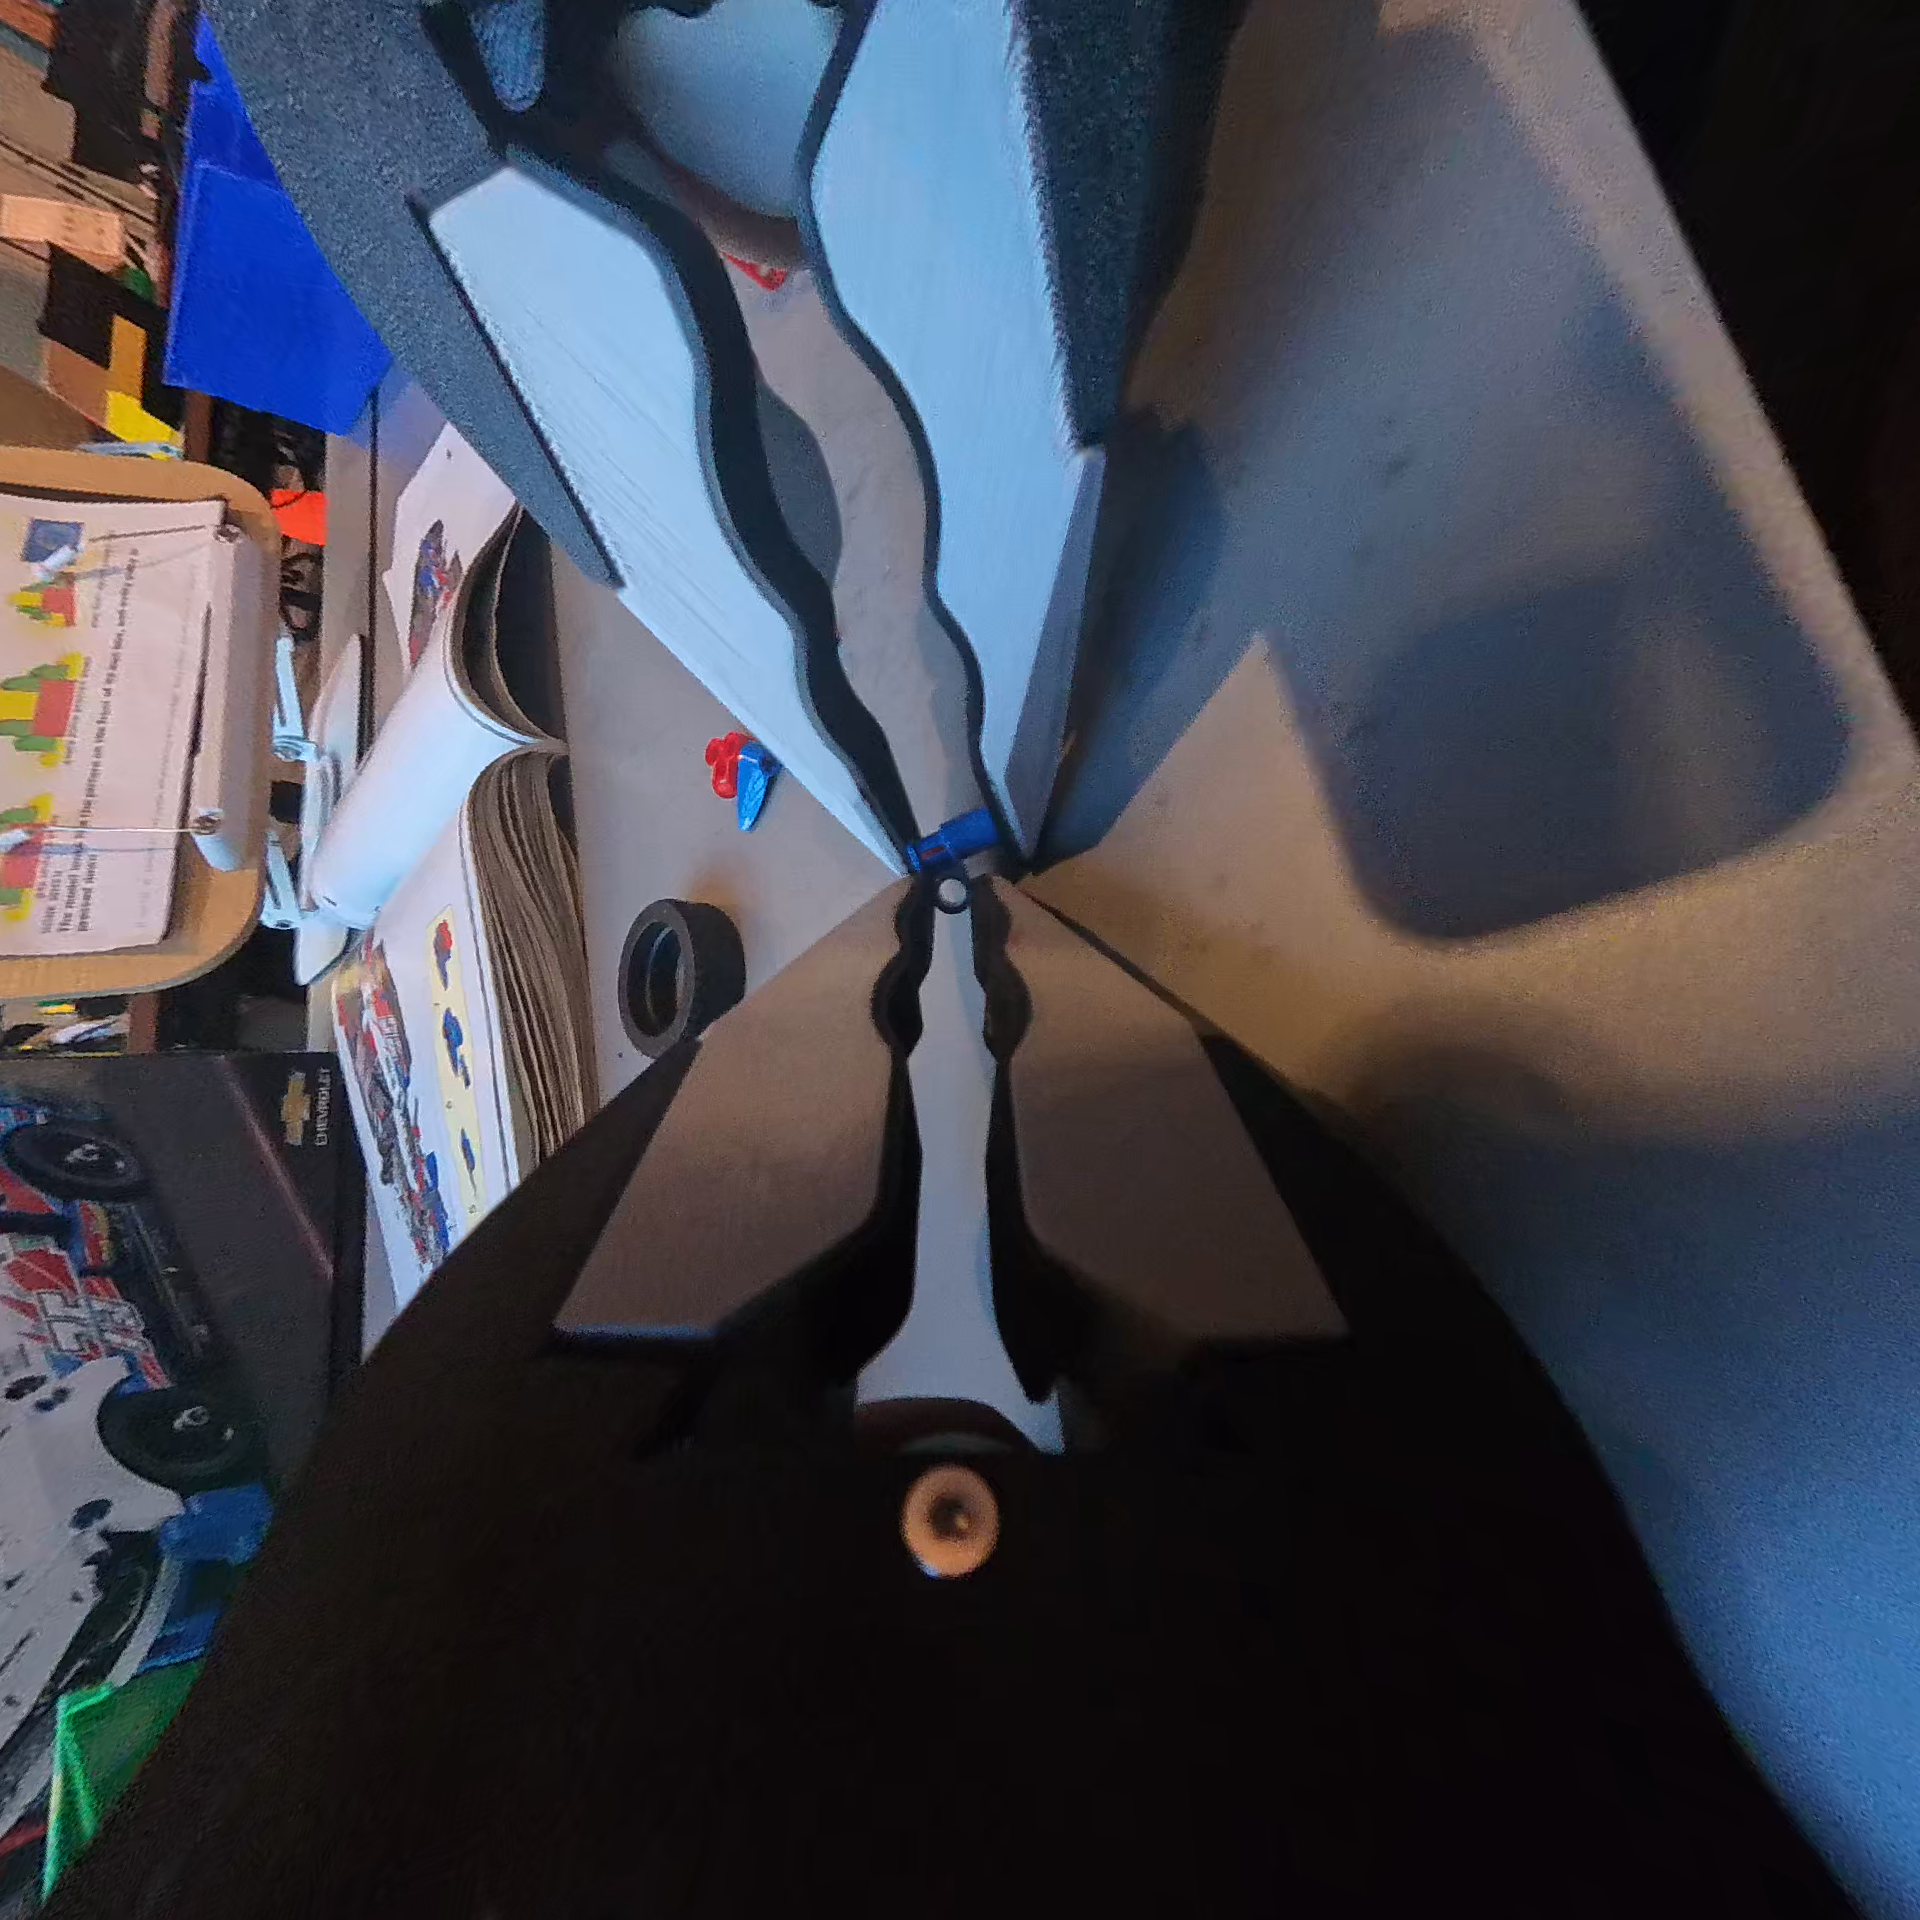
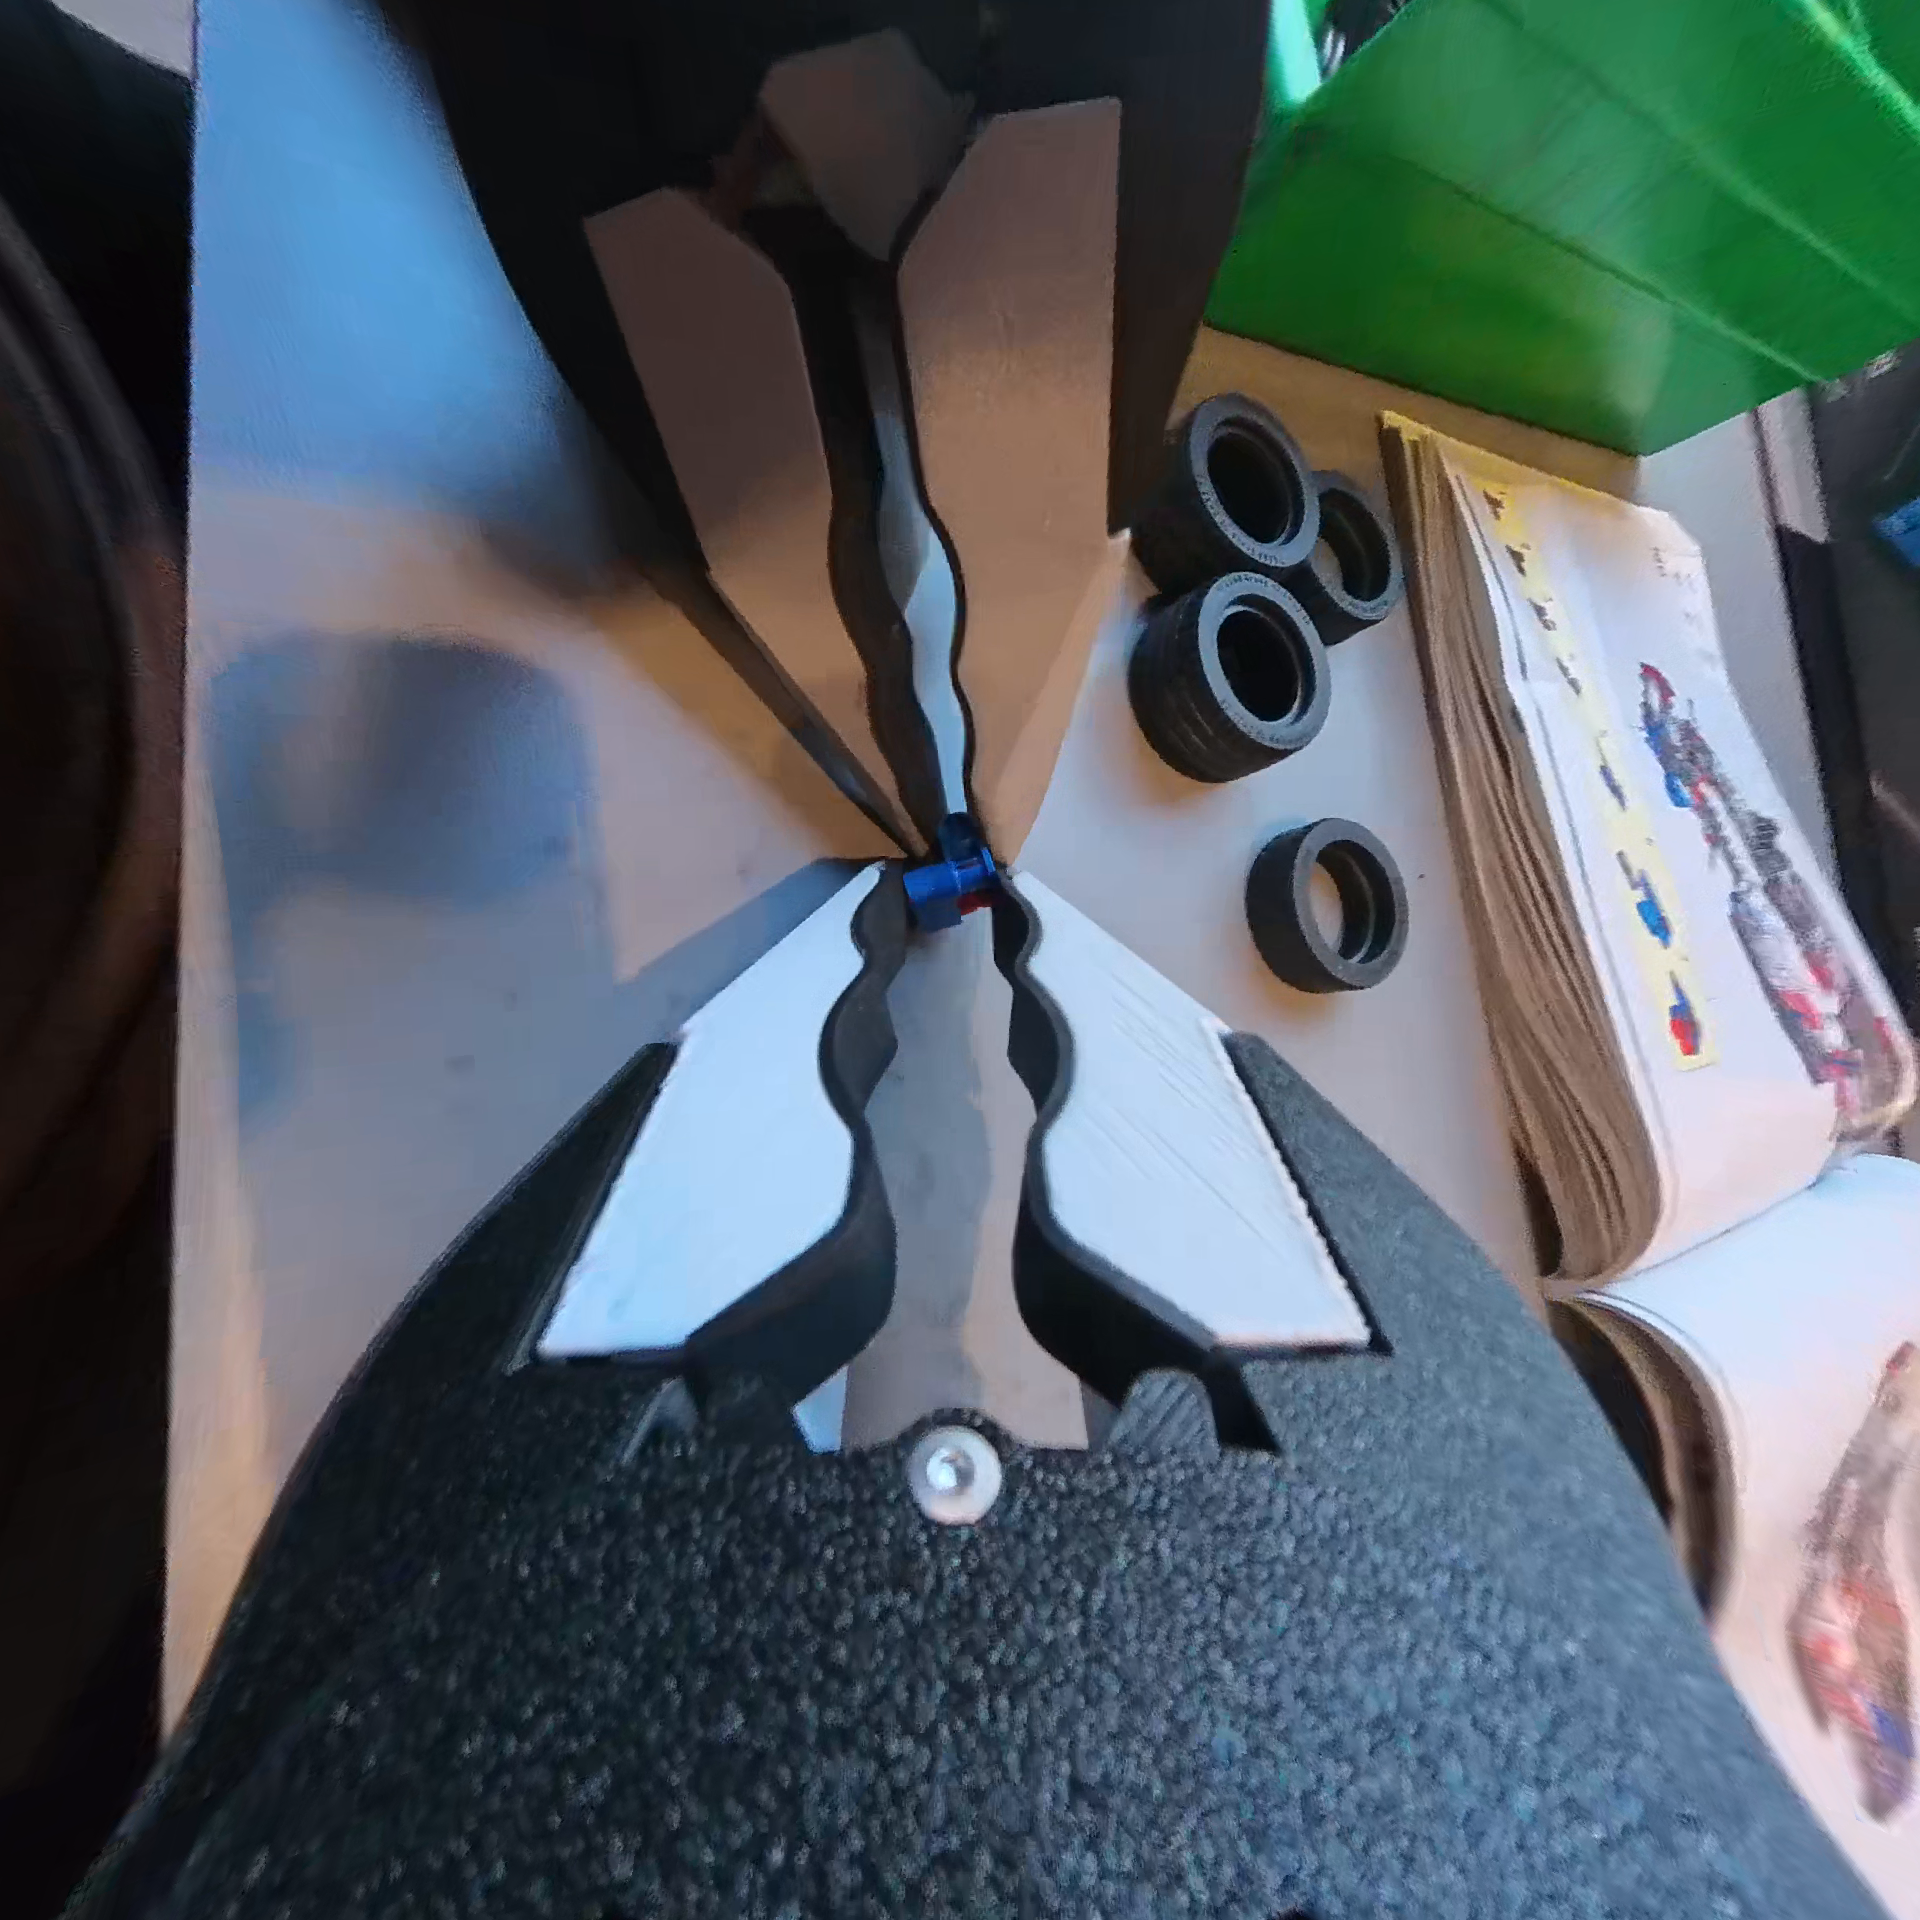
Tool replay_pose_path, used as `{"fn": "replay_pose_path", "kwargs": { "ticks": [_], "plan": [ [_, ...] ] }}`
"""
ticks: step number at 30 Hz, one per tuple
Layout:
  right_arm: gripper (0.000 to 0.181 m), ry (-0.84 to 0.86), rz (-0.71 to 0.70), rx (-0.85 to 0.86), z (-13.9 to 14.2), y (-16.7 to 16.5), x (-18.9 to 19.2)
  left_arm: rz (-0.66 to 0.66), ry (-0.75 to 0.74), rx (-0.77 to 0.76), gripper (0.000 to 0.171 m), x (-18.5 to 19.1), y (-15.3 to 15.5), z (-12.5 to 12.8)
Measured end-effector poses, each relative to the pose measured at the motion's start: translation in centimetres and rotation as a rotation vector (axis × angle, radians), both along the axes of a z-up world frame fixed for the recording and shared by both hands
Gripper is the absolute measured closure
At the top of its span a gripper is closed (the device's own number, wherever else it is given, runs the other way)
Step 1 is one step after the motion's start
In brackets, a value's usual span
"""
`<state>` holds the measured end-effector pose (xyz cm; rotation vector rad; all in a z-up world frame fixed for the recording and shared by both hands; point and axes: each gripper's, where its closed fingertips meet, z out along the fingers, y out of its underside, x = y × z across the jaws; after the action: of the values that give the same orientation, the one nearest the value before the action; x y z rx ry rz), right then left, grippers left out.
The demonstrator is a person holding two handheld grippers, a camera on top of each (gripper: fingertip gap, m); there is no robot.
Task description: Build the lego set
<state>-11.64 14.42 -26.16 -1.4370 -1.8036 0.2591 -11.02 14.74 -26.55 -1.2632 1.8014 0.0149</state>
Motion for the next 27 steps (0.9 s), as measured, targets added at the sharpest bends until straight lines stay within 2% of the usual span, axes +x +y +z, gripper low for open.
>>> {"fn": "replay_pose_path", "kwargs": {
  "ticks": [3, 6, 7, 9, 12, 14, 17, 19, 23, 25, 27],
  "plan": [
    [0.165, 0.009, -0.009, -0.073, 0.0, -0.1, -0.1, -0.002, -0.014, -0.037, 0.167, -0.1, -0.1, 0.0],
    [0.165, 0.028, -0.044, -0.050, 0.0, 0.3, -0.2, 0.049, -0.061, -0.022, 0.167, -0.1, 0.4, 0.1],
    [0.164, 0.047, -0.059, -0.036, 0.0, 0.7, -0.2, 0.068, -0.062, 0.009, 0.167, -0.2, 0.8, 0.1],
    [0.163, 0.073, -0.108, 0.031, 0.2, 1.4, -0.1, 0.056, -0.005, 0.189, 0.166, -0.1, 1.7, 0.4],
    [0.162, 0.089, -0.109, 0.311, 1.4, 2.2, -0.1, 0.024, 0.040, 0.460, 0.167, -0.1, 2.4, 1.8],
    [0.161, 0.068, -0.083, 0.385, 1.5, 1.8, 0.0, 0.008, 0.049, 0.487, 0.167, -0.2, 2.2, 1.9],
    [0.158, 0.080, -0.109, 0.288, 1.0, 1.4, 0.6, 0.051, 0.061, 0.480, 0.167, -0.7, 3.1, 1.6],
    [0.156, 0.107, -0.153, 0.233, 1.2, 1.7, 1.2, 0.093, -0.013, 0.388, 0.167, -0.8, 3.3, 2.0],
    [0.156, 0.204, -0.228, 0.140, 3.1, 2.3, 2.0, 0.149, -0.286, -0.138, 0.167, 0.0, 2.4, 2.8],
    [0.156, 0.232, -0.247, 0.083, 3.4, 2.1, 2.2, 0.233, -0.373, -0.322, 0.167, -0.2, 2.9, 3.5],
    [0.155, 0.241, -0.253, 0.042, 3.2, 1.8, 2.2, 0.277, -0.398, -0.504, 0.167, -0.3, 2.7, 3.3]
  ]
}}
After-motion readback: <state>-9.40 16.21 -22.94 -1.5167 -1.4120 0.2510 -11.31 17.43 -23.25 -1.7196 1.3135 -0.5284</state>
